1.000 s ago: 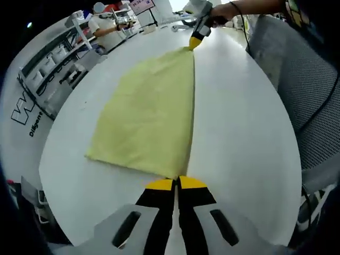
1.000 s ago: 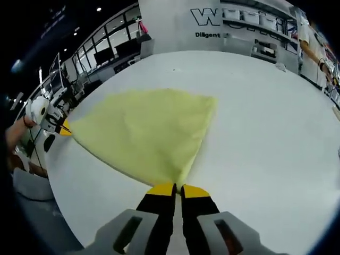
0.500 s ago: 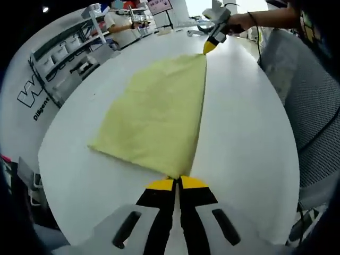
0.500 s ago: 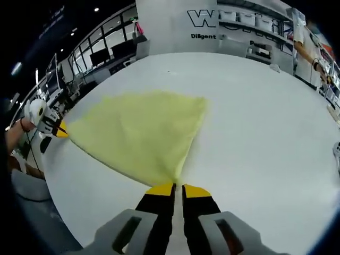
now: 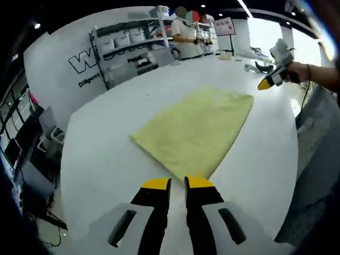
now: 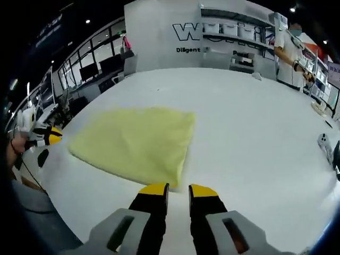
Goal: Fold the garment on the visible template until the final outline fits inside the template.
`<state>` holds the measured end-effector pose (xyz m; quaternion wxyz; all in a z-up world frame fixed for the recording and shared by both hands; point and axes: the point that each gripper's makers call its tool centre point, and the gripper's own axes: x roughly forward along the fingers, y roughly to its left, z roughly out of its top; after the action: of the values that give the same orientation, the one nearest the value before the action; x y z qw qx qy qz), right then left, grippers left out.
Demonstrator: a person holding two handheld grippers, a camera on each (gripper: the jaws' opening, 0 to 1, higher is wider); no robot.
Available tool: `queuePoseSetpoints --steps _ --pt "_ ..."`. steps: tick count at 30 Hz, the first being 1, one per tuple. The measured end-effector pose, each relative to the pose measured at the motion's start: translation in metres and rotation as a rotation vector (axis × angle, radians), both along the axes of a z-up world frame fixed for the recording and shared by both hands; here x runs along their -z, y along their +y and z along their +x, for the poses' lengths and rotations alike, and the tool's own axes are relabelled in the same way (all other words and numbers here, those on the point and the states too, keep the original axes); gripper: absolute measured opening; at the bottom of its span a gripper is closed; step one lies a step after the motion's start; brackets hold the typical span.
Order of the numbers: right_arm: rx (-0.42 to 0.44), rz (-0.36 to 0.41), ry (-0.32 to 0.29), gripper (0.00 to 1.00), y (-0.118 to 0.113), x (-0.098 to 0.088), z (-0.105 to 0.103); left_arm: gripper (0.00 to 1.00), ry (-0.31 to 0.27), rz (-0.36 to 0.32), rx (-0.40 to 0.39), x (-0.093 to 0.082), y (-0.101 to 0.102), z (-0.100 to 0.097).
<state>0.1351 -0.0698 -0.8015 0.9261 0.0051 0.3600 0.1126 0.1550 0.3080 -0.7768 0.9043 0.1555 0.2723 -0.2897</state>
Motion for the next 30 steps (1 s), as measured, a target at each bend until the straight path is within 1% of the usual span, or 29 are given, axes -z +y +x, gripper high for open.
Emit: queuePoseSetpoints --steps 1,2,3,4,5,7,8,9,11,13,16,17,20,22,23,25,26,27,28,29,30 --pt "0.005 0.005 -0.009 0.1 0.002 -0.003 -0.001 0.13 0.0 -0.045 -0.033 -0.005 -0.002 -0.002" --pt "0.008 0.009 -0.014 0.1 0.003 -0.005 -0.002 0.14 -0.008 -0.061 -0.067 -0.009 -0.001 -0.003" --pt "0.013 0.015 -0.02 0.1 0.005 -0.008 -0.003 0.13 -0.01 -0.06 -0.082 -0.01 0.0 -0.004" --pt "0.017 0.021 -0.025 0.11 0.006 -0.01 -0.004 0.11 -0.002 -0.041 -0.102 -0.009 0.001 -0.007" --pt "0.016 0.025 -0.025 0.12 0.007 -0.011 -0.004 0.1 -0.002 -0.039 -0.107 -0.01 -0.001 -0.009" --pt "0.01 0.023 -0.036 0.16 0.011 -0.013 -0.007 0.13 -0.024 -0.07 -0.136 -0.015 -0.003 -0.013" --pt "0.015 0.022 -0.047 0.17 0.012 -0.015 -0.007 0.16 -0.017 -0.094 -0.159 -0.016 -0.004 -0.016" --pt "0.011 0.018 -0.046 0.18 0.014 -0.015 -0.01 0.17 -0.018 -0.096 -0.157 -0.017 -0.005 -0.019" --pt "0.005 0.021 -0.038 0.19 0.017 -0.015 -0.014 0.18 -0.026 -0.114 -0.201 -0.019 -0.003 -0.018" --pt "-0.007 0.029 -0.034 0.21 0.021 -0.015 -0.018 0.22 -0.033 -0.131 -0.233 -0.025 -0.005 -0.024" --pt "-0.011 0.047 -0.023 0.31 0.025 -0.013 -0.023 0.34 -0.04 -0.174 -0.275 -0.03 -0.008 -0.028" --pt "-0.003 0.051 -0.024 0.35 0.026 -0.013 -0.025 0.41 -0.025 -0.168 -0.302 -0.027 -0.007 -0.03" --pt "0.005 0.04 -0.022 0.39 0.026 -0.012 -0.029 0.58 -0.018 -0.163 -0.339 -0.025 -0.008 -0.034" --pt "0.024 0.046 -0.013 0.44 0.025 -0.009 -0.033 0.66 -0.012 -0.175 -0.359 -0.024 -0.009 -0.036" --pt "0.031 0.047 -0.011 0.48 0.025 -0.007 -0.034 0.72 -0.009 -0.18 -0.377 -0.024 -0.009 -0.036" --pt "0.038 0.039 -0.007 0.56 0.025 -0.003 -0.036 0.81 -0.001 -0.176 -0.391 -0.023 -0.012 -0.038" --pt "0.045 0.037 -0.001 0.59 0.024 -0.002 -0.037 0.87 0.001 -0.175 -0.414 -0.022 -0.01 -0.038" --pt "0.049 0.04 -0.001 0.62 0.024 -0.001 -0.037 0.92 0.0 -0.172 -0.415 -0.023 -0.011 -0.037" --pt "0.058 0.045 -0.003 0.68 0.024 -0.002 -0.037 0.97 0.0 -0.17 -0.417 -0.022 -0.011 -0.037" --pt "0.062 0.046 -0.005 0.73 0.024 -0.002 -0.038 0.99 -0.004 -0.168 -0.416 -0.022 -0.012 -0.037" --pt "0.066 0.044 -0.009 0.78 0.024 -0.002 -0.038 0.99 -0.011 -0.169 -0.416 -0.024 -0.014 -0.036"
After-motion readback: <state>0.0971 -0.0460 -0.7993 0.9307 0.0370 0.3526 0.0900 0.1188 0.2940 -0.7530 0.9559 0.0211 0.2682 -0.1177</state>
